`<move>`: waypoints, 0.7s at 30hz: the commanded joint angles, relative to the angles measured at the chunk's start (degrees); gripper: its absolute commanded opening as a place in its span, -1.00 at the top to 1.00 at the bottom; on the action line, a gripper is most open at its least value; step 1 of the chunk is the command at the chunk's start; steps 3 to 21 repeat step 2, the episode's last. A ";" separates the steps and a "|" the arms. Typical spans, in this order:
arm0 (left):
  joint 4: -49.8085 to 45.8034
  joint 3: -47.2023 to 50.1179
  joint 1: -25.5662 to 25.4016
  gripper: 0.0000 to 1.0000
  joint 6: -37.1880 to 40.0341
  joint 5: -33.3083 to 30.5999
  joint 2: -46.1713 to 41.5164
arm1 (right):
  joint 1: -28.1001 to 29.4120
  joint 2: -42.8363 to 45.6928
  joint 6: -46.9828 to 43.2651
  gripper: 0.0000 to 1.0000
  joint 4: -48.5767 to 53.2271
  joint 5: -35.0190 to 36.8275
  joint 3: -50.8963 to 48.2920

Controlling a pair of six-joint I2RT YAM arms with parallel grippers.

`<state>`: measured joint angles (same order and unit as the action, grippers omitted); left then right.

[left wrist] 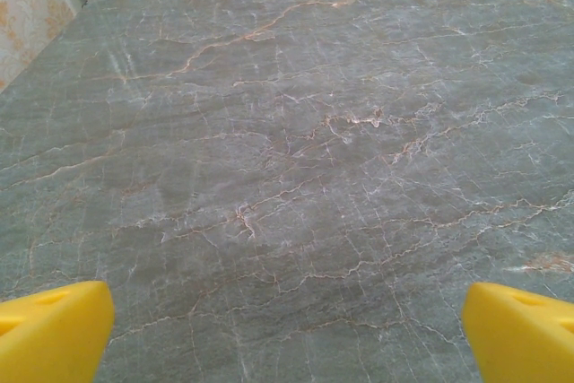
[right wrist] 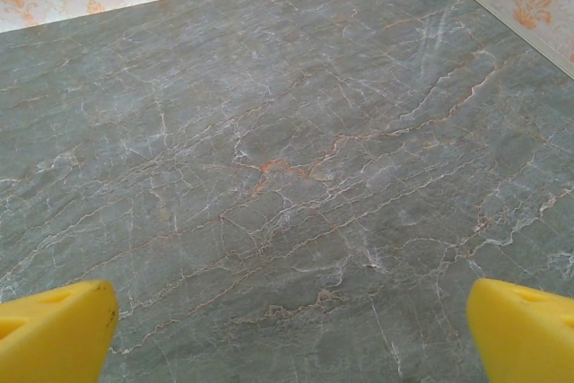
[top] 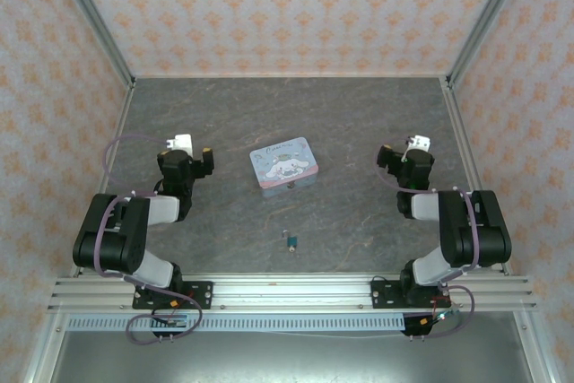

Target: Unlock a padlock with a key

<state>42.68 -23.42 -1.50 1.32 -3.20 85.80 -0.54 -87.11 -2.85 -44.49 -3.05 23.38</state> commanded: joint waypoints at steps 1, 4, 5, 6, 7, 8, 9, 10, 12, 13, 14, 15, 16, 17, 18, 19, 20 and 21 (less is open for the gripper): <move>-0.31 -1.10 -0.43 -1.00 -0.70 0.12 -0.02 | 0.27 -0.08 0.30 -0.98 0.09 -0.20 0.62; -0.31 -1.10 -0.41 -1.00 -0.69 0.04 -0.02 | 0.29 -0.07 0.30 -0.98 0.06 -0.20 0.64; -0.31 -1.10 -0.41 -1.00 -0.69 0.04 -0.02 | 0.29 -0.07 0.30 -0.98 0.06 -0.20 0.64; -0.31 -1.10 -0.41 -1.00 -0.69 0.04 -0.02 | 0.29 -0.07 0.30 -0.98 0.06 -0.20 0.64; -0.31 -1.10 -0.41 -1.00 -0.69 0.04 -0.02 | 0.29 -0.07 0.30 -0.98 0.06 -0.20 0.64; -0.31 -1.10 -0.41 -1.00 -0.69 0.04 -0.02 | 0.29 -0.07 0.30 -0.98 0.06 -0.20 0.64; -0.31 -1.10 -0.41 -1.00 -0.69 0.04 -0.02 | 0.29 -0.07 0.30 -0.98 0.06 -0.20 0.64; -0.31 -1.10 -0.41 -1.00 -0.69 0.04 -0.02 | 0.29 -0.07 0.30 -0.98 0.06 -0.20 0.64; -0.31 -1.10 -0.41 -1.00 -0.69 0.04 -0.02 | 0.29 -0.07 0.30 -0.98 0.06 -0.20 0.64; -0.31 -1.10 -0.41 -1.00 -0.69 0.04 -0.02 | 0.29 -0.07 0.30 -0.98 0.06 -0.20 0.64; -0.31 -1.10 -0.41 -1.00 -0.69 0.04 -0.02 | 0.29 -0.07 0.30 -0.98 0.06 -0.20 0.64; -0.31 -1.10 -0.41 -1.00 -0.69 0.04 -0.02 | 0.29 -0.07 0.30 -0.98 0.06 -0.20 0.64; -0.31 -1.10 -0.41 -1.00 -0.69 0.04 -0.02 | 0.29 -0.07 0.30 -0.98 0.06 -0.20 0.64; -0.31 -1.10 -0.41 -1.00 -0.69 0.04 -0.02 | 0.29 -0.07 0.30 -0.98 0.06 -0.20 0.64; -0.31 -1.10 -0.41 -1.00 -0.69 0.04 -0.02 | 0.29 -0.07 0.30 -0.98 0.06 -0.20 0.64; -0.31 -1.10 -0.41 -1.00 -0.69 0.04 -0.02 | 0.29 -0.07 0.30 -0.98 0.06 -0.20 0.64; -0.31 -1.10 -0.41 -1.00 -0.69 0.04 -0.02 | 0.29 -0.07 0.30 -0.98 0.06 -0.20 0.64; -0.31 -1.10 -0.41 -1.00 -0.69 0.04 -0.02 | 0.29 -0.07 0.30 -0.98 0.06 -0.20 0.64</move>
